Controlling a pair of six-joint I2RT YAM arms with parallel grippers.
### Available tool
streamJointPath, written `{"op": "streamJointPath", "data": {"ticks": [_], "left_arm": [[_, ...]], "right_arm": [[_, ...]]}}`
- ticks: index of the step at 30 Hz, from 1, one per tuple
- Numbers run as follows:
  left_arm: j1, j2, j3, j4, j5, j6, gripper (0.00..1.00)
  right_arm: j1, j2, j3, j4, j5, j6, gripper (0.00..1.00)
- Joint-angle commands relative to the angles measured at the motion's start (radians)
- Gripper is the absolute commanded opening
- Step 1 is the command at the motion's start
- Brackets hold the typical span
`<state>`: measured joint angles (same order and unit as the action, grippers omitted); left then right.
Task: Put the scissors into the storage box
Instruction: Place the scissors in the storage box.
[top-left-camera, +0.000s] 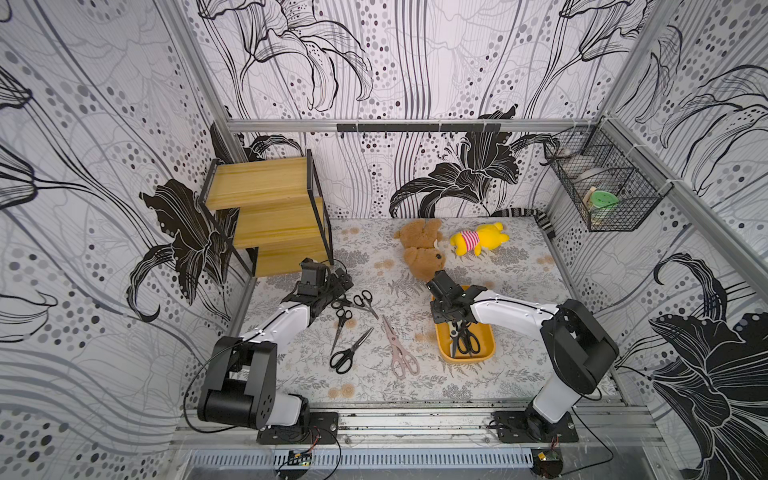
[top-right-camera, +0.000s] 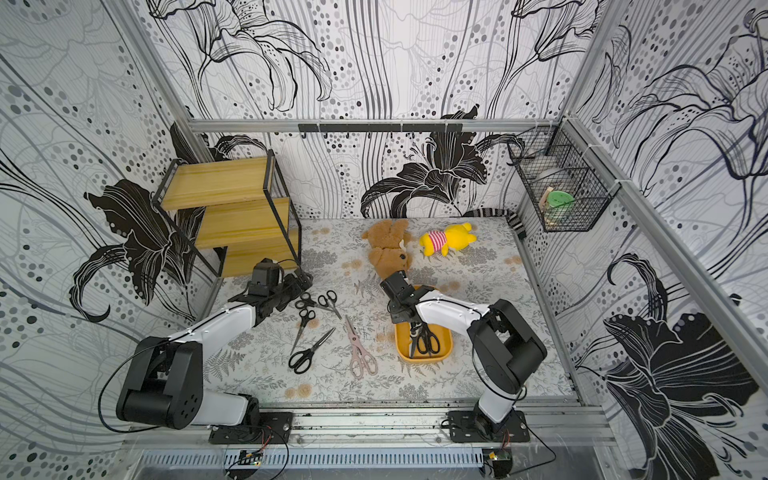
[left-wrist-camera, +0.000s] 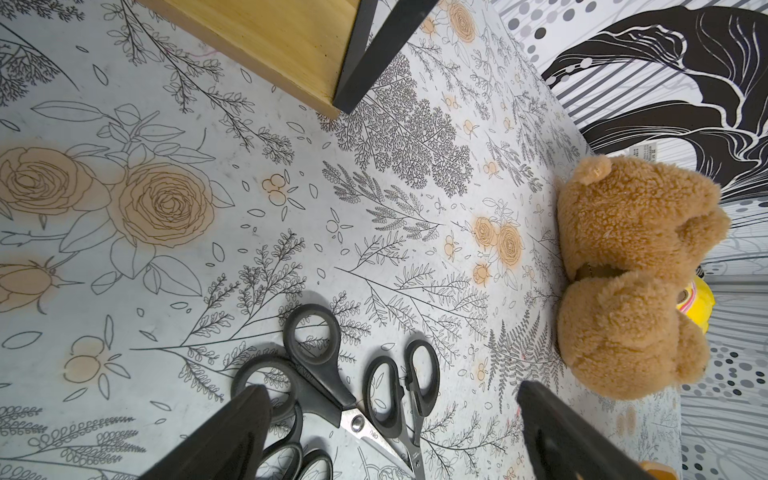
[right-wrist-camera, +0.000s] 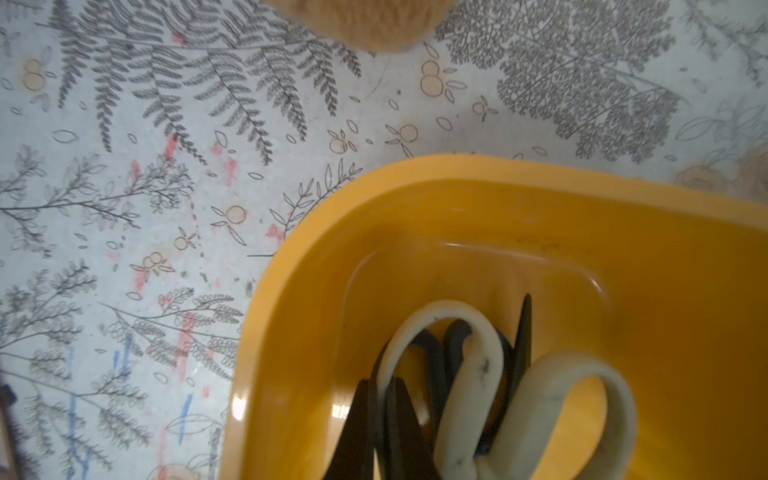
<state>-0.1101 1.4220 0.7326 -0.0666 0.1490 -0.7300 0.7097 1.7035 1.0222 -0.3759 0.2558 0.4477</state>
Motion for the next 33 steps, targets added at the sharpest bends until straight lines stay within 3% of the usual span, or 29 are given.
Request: {"op": "streamJointPath", "data": {"ticks": [1, 3, 6, 9, 21, 33], "left_arm": [[0.006, 0.008, -0.008, 0.031, -0.009, -0.001, 0.97], [0.006, 0.008, -0.009, 0.032, -0.011, 0.000, 0.97], [0.007, 0.009, -0.007, 0.030, -0.011, -0.001, 0.97], [0.006, 0.009, -0.008, 0.028, -0.013, 0.001, 0.97], [0.007, 0.019, -0.014, 0.033, -0.014, -0.006, 0.97], [0.003, 0.021, -0.021, 0.038, -0.019, -0.009, 0.97]], "right_arm": [[-0.005, 0.013, -0.009, 0.002, -0.018, 0.014, 0.09], [-0.006, 0.012, -0.007, -0.001, -0.020, 0.013, 0.12], [-0.006, 0.006, 0.002, -0.016, -0.019, 0.005, 0.29], [-0.006, -0.003, 0.019, -0.046, -0.007, 0.002, 0.37], [0.016, -0.070, 0.160, -0.209, -0.155, -0.077, 0.41], [0.258, -0.041, 0.220, -0.281, -0.181, -0.094, 0.40]]}}
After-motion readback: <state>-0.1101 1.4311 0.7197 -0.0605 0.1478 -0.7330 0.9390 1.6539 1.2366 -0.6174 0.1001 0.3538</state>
